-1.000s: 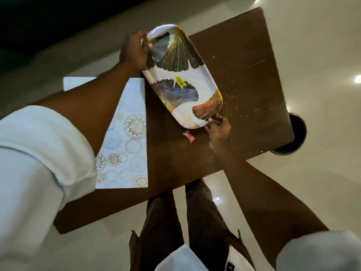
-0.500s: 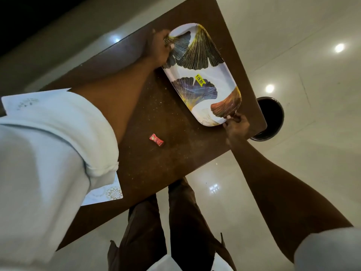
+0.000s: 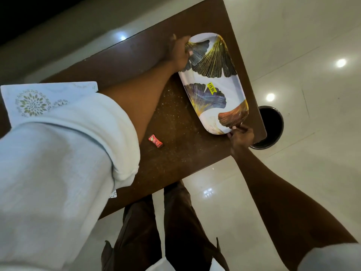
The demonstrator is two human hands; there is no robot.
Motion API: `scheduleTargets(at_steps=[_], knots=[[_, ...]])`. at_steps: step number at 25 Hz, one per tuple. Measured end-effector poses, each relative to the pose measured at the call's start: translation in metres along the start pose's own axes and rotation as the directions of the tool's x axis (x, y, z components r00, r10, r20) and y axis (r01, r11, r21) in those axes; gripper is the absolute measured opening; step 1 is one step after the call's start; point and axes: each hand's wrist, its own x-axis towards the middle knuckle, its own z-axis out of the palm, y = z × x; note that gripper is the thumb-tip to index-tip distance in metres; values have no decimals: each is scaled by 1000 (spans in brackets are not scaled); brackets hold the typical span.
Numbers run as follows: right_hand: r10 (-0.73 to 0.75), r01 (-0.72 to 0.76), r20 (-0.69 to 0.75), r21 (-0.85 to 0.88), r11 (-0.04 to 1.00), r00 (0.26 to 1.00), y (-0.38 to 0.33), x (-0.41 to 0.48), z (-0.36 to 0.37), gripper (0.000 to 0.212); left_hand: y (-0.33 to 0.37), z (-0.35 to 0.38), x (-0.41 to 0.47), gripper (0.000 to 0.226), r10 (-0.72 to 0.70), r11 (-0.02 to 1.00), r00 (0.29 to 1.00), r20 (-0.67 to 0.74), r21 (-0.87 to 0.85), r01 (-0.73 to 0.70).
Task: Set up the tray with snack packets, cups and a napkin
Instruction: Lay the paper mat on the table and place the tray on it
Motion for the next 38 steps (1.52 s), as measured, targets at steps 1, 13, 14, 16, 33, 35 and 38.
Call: scheduleTargets(at_steps=[1,13,14,16,33,35,38], knots=[[-3,3,9,-10,1000,1000,-2,1,1,40,-1,-2,-1,60,-1,1000,1000,18,-4,1],[29,-13,75,-208,978,997,64,-45,-9,26,-152,28,-183,24,-282,957,940,-193,-130,260],[39,-14,113,-215,977,993,76,-63,3,26,-161,34,-202,22,-303,952,932,-198,-109,287],[64,-21,198,-211,977,978,94,-100,30,25,-169,44,-227,19,-328,943,927,-182,-121,310],[-28,100,284,-243,965,959,121,-153,70,17,-126,122,-261,30,-243,944,970,11,-230,238],[-46,107,227,-264,959,973,111,-125,42,17,-95,149,-255,34,-194,944,979,62,-258,204],[-128,151,108,-249,957,986,93,-78,-5,19,-37,195,-245,39,-140,941,974,176,-282,186]])
